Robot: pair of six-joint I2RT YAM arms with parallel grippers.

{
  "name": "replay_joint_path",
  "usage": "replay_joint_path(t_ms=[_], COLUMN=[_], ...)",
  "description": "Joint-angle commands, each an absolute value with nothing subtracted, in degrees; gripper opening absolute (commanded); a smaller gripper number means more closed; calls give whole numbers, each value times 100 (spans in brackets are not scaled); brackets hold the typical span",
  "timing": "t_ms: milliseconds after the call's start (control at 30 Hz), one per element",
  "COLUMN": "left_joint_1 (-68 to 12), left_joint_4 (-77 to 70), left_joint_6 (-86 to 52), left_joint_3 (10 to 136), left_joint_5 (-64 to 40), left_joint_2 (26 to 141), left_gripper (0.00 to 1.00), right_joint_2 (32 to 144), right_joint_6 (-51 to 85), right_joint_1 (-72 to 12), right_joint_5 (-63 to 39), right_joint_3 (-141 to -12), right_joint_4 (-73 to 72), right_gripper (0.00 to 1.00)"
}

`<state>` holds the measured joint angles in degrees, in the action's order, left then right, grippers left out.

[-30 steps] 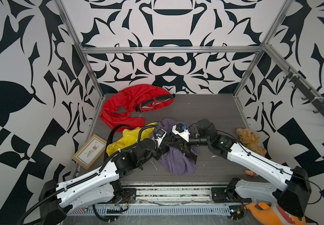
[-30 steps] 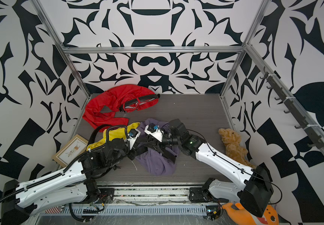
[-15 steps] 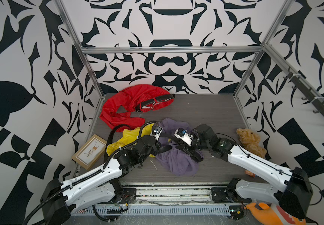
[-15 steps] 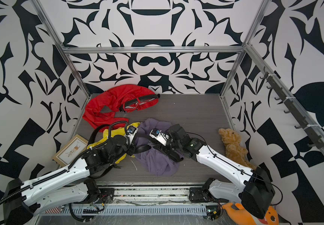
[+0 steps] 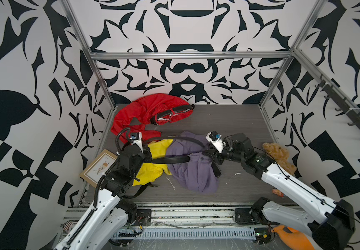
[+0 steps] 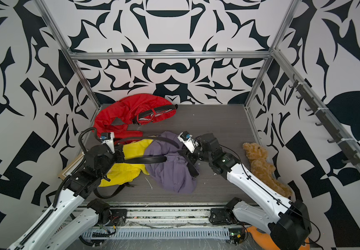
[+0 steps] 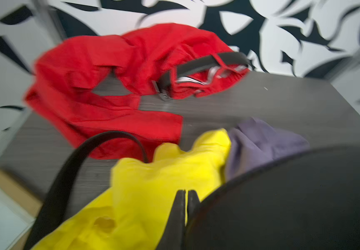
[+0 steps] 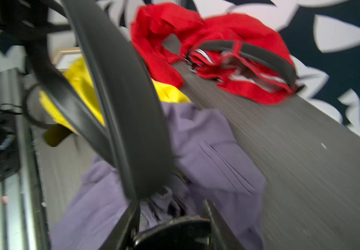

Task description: Remove the belt from the trousers

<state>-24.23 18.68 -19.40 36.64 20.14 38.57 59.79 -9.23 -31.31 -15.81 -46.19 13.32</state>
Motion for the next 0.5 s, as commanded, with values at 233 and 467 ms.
replay_joint_path(t_ms=[233, 467], left_joint_1=[-2311, -2976], left_joint_4=[1961, 2711], left_joint_6=[-2015, -1670], left_joint_3=[4489, 5898], left_joint_5=[1020, 483], left_joint_2=[5314, 6376], left_gripper=[9, 99], right_joint_2=[5906, 6165], right_joint_6=[-727, -616], right_joint_1=[-2962, -2962], right_joint_5=[-1068, -749], right_joint_3=[-4951, -5839], right_joint_4=[2130, 2668], right_gripper=[0, 0])
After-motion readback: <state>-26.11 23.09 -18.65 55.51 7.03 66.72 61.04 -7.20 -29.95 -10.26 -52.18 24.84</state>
